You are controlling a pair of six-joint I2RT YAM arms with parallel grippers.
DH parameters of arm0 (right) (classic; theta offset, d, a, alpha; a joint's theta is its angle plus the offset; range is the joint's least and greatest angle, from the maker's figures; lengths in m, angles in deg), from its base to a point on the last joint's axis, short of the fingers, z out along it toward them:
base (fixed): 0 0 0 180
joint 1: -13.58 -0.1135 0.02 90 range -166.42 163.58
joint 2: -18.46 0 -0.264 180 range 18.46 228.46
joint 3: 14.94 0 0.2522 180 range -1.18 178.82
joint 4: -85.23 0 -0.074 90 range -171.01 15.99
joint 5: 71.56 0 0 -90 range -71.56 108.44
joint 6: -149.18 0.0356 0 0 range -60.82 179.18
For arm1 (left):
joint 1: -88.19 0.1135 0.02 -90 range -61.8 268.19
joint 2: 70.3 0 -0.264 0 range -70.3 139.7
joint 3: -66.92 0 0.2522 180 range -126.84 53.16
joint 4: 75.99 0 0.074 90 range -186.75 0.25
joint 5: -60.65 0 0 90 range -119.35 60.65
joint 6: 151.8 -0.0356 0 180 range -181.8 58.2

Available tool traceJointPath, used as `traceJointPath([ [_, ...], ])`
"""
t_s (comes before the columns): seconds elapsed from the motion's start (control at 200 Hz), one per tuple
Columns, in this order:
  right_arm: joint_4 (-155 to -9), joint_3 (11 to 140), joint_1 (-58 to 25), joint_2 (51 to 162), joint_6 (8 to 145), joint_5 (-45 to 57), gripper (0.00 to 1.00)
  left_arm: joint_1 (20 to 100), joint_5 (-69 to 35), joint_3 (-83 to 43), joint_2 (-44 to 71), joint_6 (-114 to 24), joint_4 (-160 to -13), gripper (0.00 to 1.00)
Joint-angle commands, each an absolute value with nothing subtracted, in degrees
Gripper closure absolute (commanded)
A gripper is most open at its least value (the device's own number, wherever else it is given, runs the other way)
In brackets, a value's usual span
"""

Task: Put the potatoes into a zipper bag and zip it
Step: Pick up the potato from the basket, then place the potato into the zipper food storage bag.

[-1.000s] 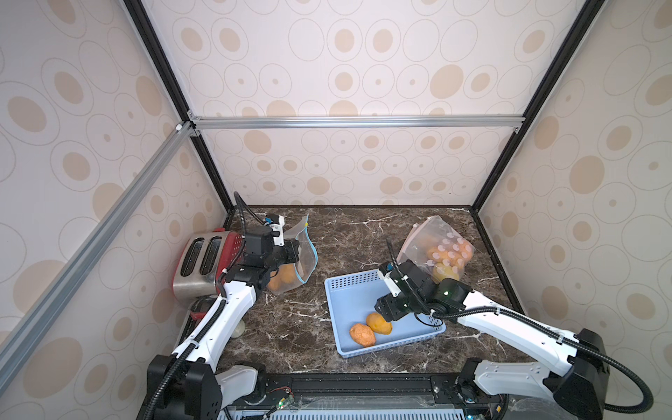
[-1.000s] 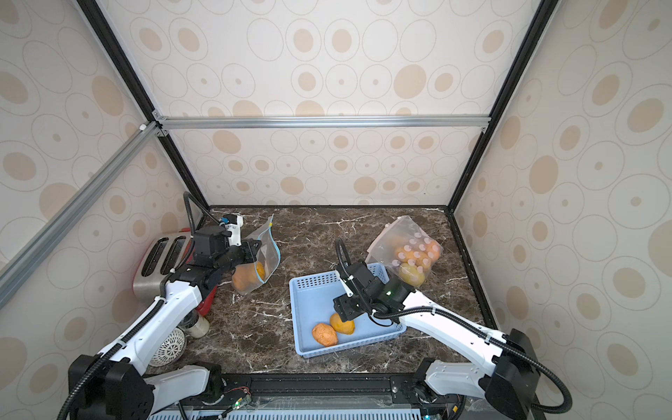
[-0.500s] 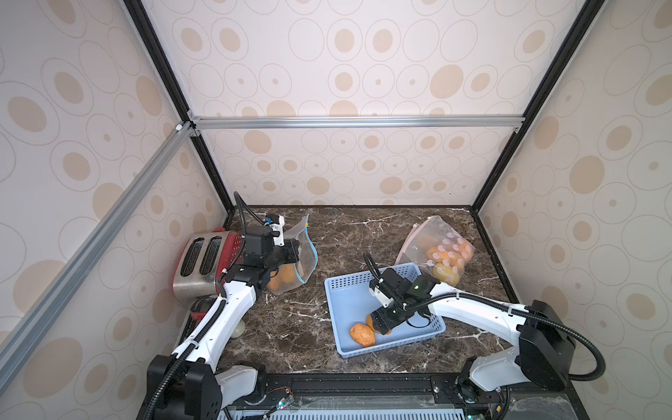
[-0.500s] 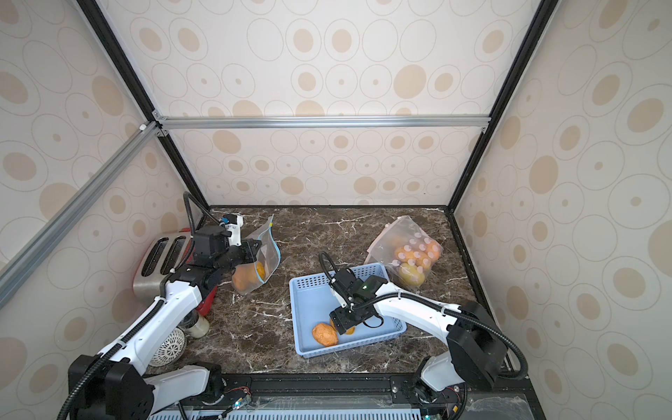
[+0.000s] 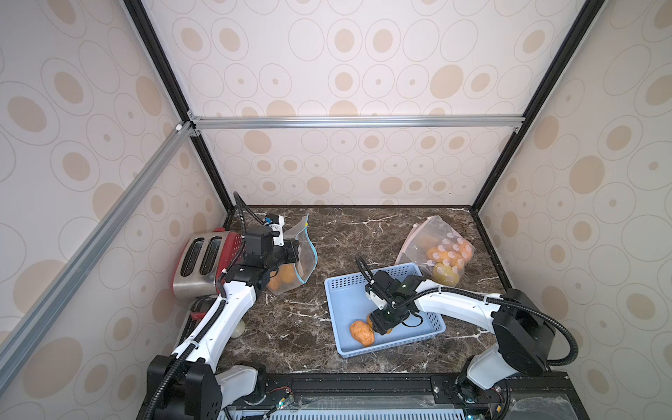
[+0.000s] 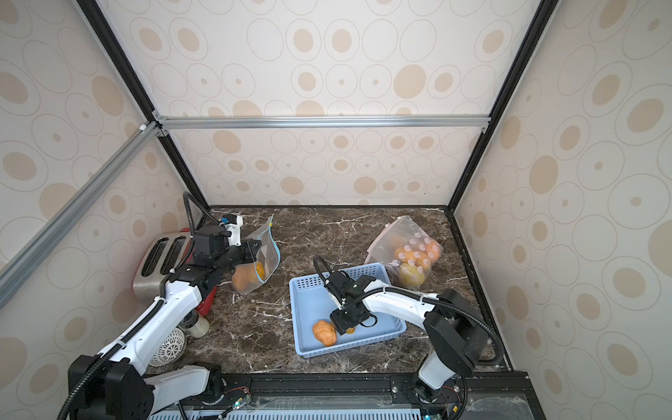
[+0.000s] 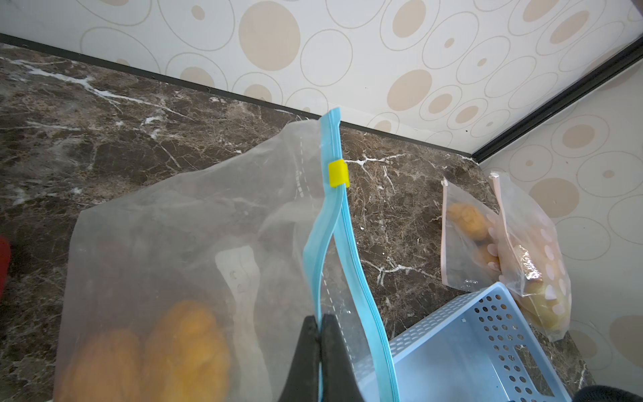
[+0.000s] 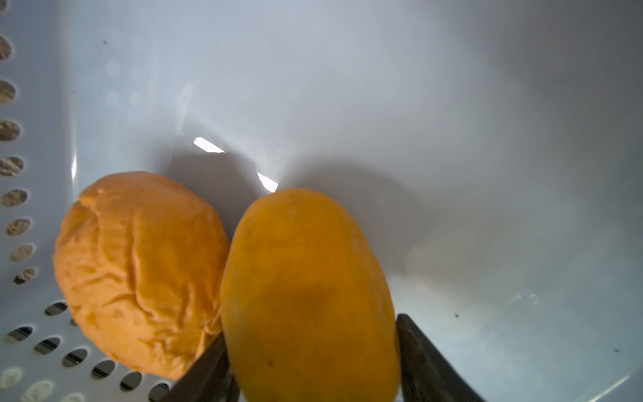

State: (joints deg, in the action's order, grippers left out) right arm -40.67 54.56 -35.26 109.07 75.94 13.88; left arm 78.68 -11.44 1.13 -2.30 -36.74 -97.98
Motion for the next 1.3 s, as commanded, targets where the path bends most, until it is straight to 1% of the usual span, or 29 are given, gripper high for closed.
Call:
traceJointPath([
  [0.0, -40.9, 55.42, -35.47, 111.42, 75.47, 14.49, 0.42, 79.14, -11.25, 0.25, -3.7, -37.45, -97.22, 1.0],
  [0.135, -41.64, 55.16, -35.5, 111.53, 75.79, 14.17, 0.52, 79.14, -11.31, 0.25, -3.77, -37.45, -97.22, 1.0],
  [0.35, -40.1, 57.15, -35.44, 106.94, 75.8, 16.96, 0.56, 79.14, -11.17, 0.24, -3.72, -37.45, -97.28, 1.0],
  [0.465, -39.94, 60.48, -35.5, 102.92, 75.67, 17.32, 0.58, 79.14, -11.2, 0.2, -3.68, -37.43, -97.27, 1.0],
  [0.59, -42.01, 65.04, -35.48, 99.54, 75.43, 16.95, 0.63, 79.12, -11.19, 0.21, -3.69, -37.45, -97.16, 1.0],
  [0.77, -47.35, 73.87, -35.53, 98.19, 74.93, 17.46, 0.63, 79.14, -11.26, 0.24, -3.85, -37.45, -97.14, 1.0],
  [0.91, -52.21, 81.44, -35.5, 99.86, 74.91, 16.62, 0.63, 79.14, -11.16, 0.25, -3.7, -37.37, -97.12, 1.0],
  [1.06, -59.9, 86.7, -35.52, 102.25, 75.62, 14.3, 0.63, 79.22, -10.98, 0.25, -3.75, -37.34, -97.09, 1.0],
  [1.146, -63.52, 88.61, -35.48, 103.83, 76.67, 13.67, 0.63, 79.15, -11.07, 0.24, -3.77, -37.36, -97.11, 1.0],
  [1.231, -64.52, 90.03, -35.52, 105.53, 76.75, 10.81, 0.63, 79.14, -11.01, 0.23, -3.86, -37.35, -97.06, 1.0],
  [1.296, -67.57, 87.45, -35.55, 105.34, 76.68, 10.52, 0.63, 79.14, -10.79, 0.14, -3.86, -37.18, -97.09, 1.0],
])
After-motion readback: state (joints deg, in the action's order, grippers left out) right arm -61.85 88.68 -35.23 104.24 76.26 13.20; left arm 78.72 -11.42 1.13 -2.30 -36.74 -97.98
